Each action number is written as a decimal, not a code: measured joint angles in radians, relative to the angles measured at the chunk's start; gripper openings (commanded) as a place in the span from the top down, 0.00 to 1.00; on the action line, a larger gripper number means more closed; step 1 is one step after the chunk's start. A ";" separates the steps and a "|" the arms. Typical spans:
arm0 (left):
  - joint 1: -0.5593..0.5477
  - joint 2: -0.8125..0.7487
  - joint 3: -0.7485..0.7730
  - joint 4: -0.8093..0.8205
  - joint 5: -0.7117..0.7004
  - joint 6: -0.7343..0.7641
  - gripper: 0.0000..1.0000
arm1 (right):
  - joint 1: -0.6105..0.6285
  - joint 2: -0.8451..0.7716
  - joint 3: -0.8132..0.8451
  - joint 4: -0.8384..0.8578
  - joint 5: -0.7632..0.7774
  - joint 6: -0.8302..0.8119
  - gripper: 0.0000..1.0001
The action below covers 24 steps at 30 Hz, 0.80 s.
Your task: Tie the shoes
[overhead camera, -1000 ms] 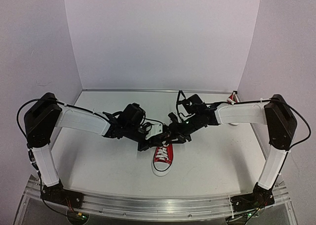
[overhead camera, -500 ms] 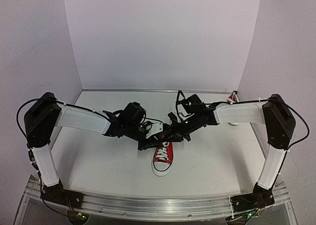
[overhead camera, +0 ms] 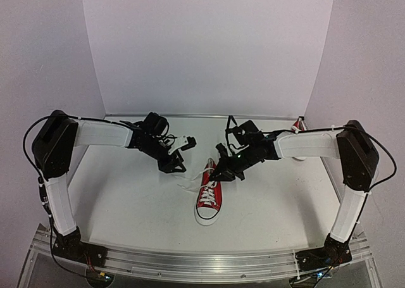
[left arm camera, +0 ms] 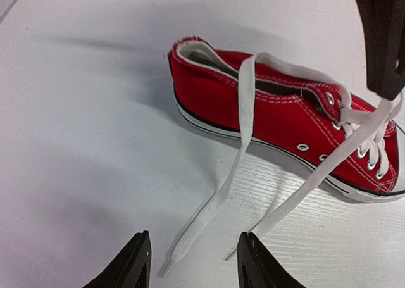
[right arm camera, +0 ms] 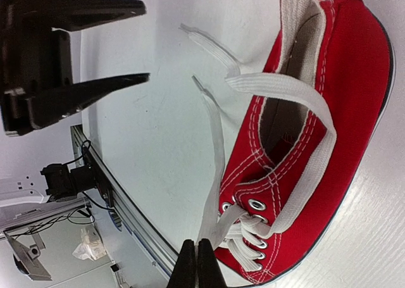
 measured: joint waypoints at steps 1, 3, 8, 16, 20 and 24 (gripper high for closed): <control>-0.004 0.021 0.009 -0.011 0.000 0.005 0.49 | 0.000 0.000 0.001 -0.001 0.002 0.000 1.00; -0.010 0.060 0.020 -0.036 -0.004 0.015 0.49 | 0.000 0.000 0.004 -0.004 0.005 0.000 1.00; -0.017 0.140 0.052 -0.077 -0.043 0.025 0.54 | 0.000 0.000 0.007 -0.006 0.009 0.000 1.00; -0.021 0.202 0.122 -0.115 -0.155 0.059 0.69 | 0.000 0.000 0.011 -0.014 0.010 -0.001 1.00; -0.032 0.216 0.151 -0.137 -0.192 0.067 0.88 | 0.000 0.000 0.021 -0.020 0.014 -0.004 1.00; -0.038 0.224 0.172 -0.164 -0.211 0.065 1.00 | 0.000 0.002 0.023 -0.027 0.020 -0.010 1.00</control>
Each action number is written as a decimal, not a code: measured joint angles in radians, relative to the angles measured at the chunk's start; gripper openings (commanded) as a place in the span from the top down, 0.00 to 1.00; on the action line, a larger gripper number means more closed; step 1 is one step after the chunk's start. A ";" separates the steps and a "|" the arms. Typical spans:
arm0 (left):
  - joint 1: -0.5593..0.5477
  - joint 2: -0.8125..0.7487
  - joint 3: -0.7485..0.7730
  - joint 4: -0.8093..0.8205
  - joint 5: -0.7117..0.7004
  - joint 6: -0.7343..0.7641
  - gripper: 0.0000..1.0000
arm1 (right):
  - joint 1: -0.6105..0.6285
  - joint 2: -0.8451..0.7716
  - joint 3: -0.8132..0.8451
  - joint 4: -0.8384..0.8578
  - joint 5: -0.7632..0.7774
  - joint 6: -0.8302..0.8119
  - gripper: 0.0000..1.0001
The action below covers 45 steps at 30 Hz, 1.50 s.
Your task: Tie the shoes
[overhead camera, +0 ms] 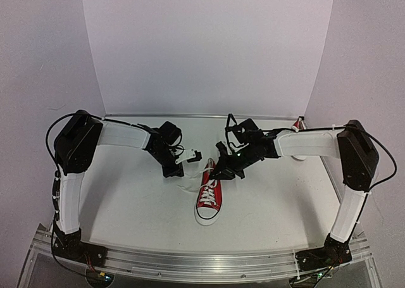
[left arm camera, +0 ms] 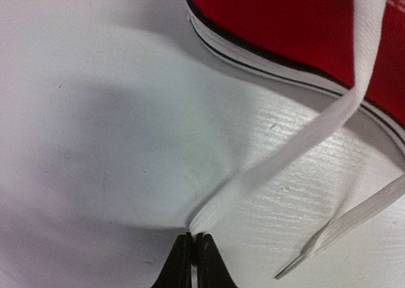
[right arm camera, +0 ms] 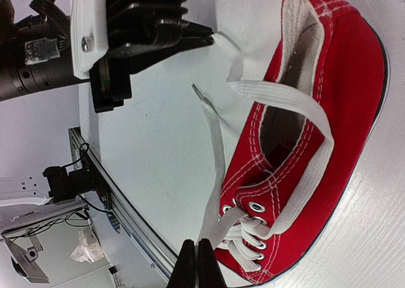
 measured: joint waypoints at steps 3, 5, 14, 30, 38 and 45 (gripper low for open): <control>0.000 -0.007 -0.005 0.001 -0.018 -0.033 1.00 | 0.000 0.000 0.000 -0.007 0.010 -0.002 1.00; 0.001 -0.031 -0.030 0.001 -0.044 -0.068 1.00 | 0.000 0.000 0.000 -0.009 0.017 -0.002 1.00; -0.004 -0.449 -0.238 -0.047 -0.141 -0.326 1.00 | 0.000 0.000 0.011 -0.027 0.055 0.001 1.00; -0.398 -0.902 -0.427 -0.366 -0.169 -0.679 1.00 | -0.001 0.000 0.043 -0.041 0.115 0.017 1.00; -0.514 -0.726 -0.401 -0.243 -0.067 -0.616 1.00 | -0.009 0.016 0.085 -0.050 0.106 -0.007 1.00; -0.539 -0.253 0.036 -0.063 0.073 -0.391 1.00 | -0.013 0.061 0.120 -0.065 0.025 -0.084 1.00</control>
